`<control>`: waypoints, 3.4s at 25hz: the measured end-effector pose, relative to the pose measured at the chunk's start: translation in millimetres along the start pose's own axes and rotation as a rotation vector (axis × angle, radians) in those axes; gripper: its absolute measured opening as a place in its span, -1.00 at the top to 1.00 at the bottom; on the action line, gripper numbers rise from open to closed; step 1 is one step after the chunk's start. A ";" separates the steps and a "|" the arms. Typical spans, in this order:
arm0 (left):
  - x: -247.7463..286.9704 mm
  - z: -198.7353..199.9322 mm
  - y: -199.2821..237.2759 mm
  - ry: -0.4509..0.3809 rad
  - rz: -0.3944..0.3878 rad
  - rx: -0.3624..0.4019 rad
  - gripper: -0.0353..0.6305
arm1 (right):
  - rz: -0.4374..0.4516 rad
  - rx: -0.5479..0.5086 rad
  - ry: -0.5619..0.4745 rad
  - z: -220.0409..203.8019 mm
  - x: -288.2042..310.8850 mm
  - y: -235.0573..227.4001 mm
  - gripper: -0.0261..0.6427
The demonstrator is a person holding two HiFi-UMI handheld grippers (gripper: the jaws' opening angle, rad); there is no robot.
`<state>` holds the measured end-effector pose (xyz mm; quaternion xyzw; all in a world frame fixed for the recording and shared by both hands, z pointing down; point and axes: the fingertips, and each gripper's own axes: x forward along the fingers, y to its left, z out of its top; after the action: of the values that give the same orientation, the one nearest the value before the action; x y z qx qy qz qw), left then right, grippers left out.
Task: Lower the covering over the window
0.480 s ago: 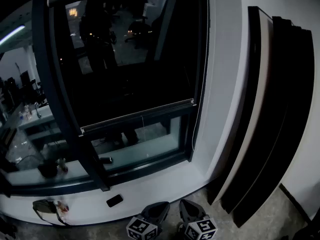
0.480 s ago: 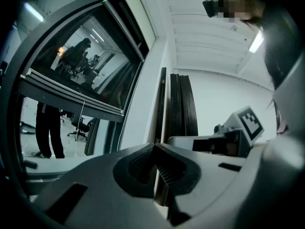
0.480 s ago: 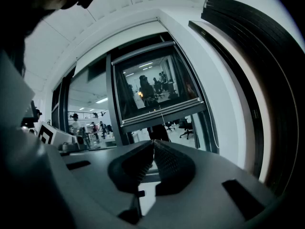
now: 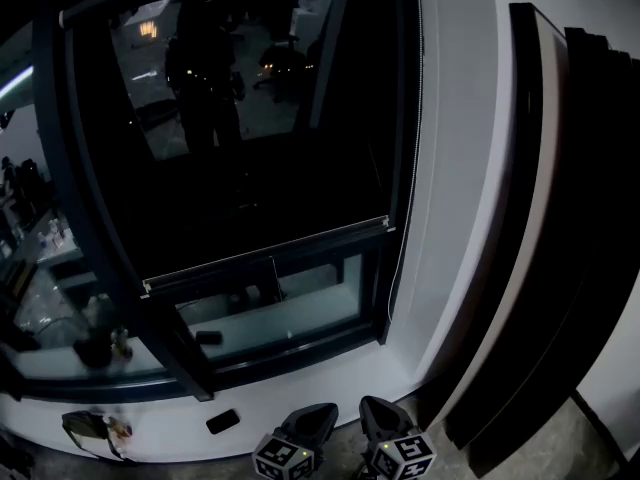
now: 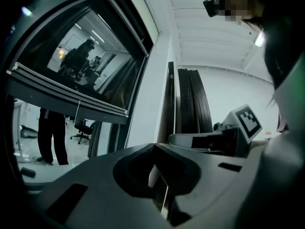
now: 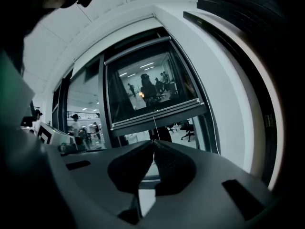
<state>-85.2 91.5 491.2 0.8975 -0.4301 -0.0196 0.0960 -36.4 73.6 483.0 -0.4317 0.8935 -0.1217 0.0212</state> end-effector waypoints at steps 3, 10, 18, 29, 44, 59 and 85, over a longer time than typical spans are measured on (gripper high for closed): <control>37.0 15.4 10.9 -0.017 0.010 0.005 0.89 | 0.007 -0.016 -0.002 19.2 22.5 -32.1 0.89; 121.1 34.6 36.0 -0.038 0.046 0.022 0.89 | 0.039 -0.058 -0.012 47.5 69.0 -107.0 0.89; 193.0 27.4 52.5 -0.009 0.028 0.012 0.89 | 0.049 -0.044 0.024 62.7 103.7 -163.4 0.89; 258.2 51.6 94.4 0.026 -0.060 0.017 0.89 | -0.045 -0.044 -0.010 82.5 160.5 -220.7 0.89; 345.6 81.1 173.8 0.044 -0.316 0.104 0.89 | -0.247 -0.209 -0.078 167.6 286.8 -307.8 0.83; 368.6 78.6 188.6 0.059 -0.407 0.089 0.89 | -0.560 -0.308 -0.167 290.8 338.6 -377.8 0.66; 367.7 122.0 187.7 -0.053 -0.407 0.079 0.75 | -0.457 -0.206 0.029 120.4 313.0 -348.6 0.89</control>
<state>-12.3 -327.5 424.5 0.9680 -0.2429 -0.0455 0.0435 51.9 -401.9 469.5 -0.6206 0.7806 -0.0377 -0.0636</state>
